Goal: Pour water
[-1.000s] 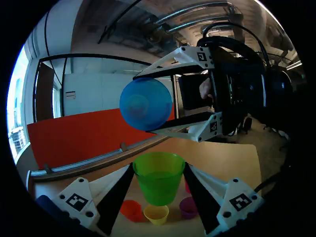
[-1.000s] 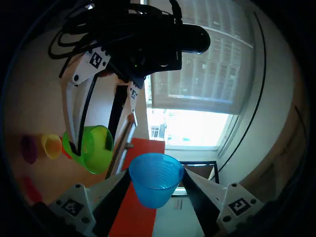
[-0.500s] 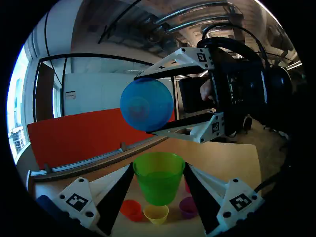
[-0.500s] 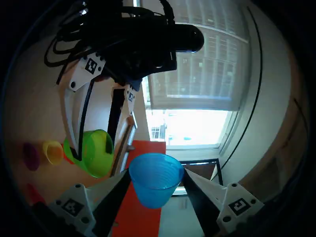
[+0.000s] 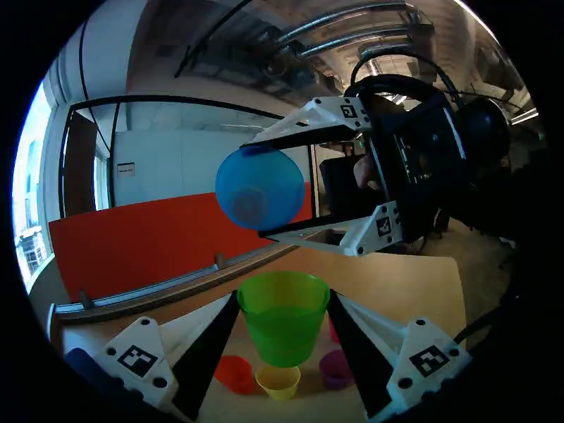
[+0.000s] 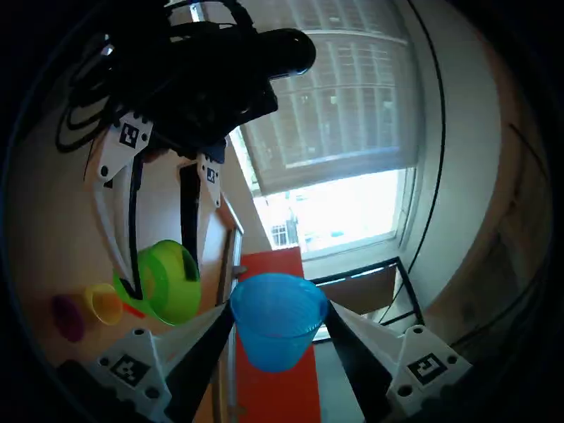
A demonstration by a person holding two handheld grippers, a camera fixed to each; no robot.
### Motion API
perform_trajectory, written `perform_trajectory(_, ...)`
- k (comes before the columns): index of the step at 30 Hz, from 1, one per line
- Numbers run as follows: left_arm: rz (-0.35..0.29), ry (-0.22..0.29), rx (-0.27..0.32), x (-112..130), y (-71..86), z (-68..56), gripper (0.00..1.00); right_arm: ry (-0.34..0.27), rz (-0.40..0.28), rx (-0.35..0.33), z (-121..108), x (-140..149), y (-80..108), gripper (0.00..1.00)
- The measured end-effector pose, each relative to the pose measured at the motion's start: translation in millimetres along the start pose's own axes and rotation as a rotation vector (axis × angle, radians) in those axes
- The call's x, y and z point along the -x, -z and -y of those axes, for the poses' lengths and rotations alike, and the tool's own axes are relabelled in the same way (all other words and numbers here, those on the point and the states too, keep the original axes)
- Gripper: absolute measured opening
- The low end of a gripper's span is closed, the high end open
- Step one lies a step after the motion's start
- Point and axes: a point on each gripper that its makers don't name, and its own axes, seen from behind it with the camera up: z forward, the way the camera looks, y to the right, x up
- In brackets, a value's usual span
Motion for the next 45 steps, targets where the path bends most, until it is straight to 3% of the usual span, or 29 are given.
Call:
perform_trajectory(12,0.001,0.000,-0.005,0,0.3,-0.5,0.89,-0.324,0.025,-0.013,5,9,7.1,0.92)
perform_trajectory(35,-0.004,0.008,-0.016,-7,4.8,2.9,0.89,-0.723,0.075,-0.059,25,21,17.5,0.92)
perform_trajectory(45,0.005,0.006,-0.012,-5,5.4,1.0,0.88,-0.954,0.097,-0.071,37,27,21.7,0.92)
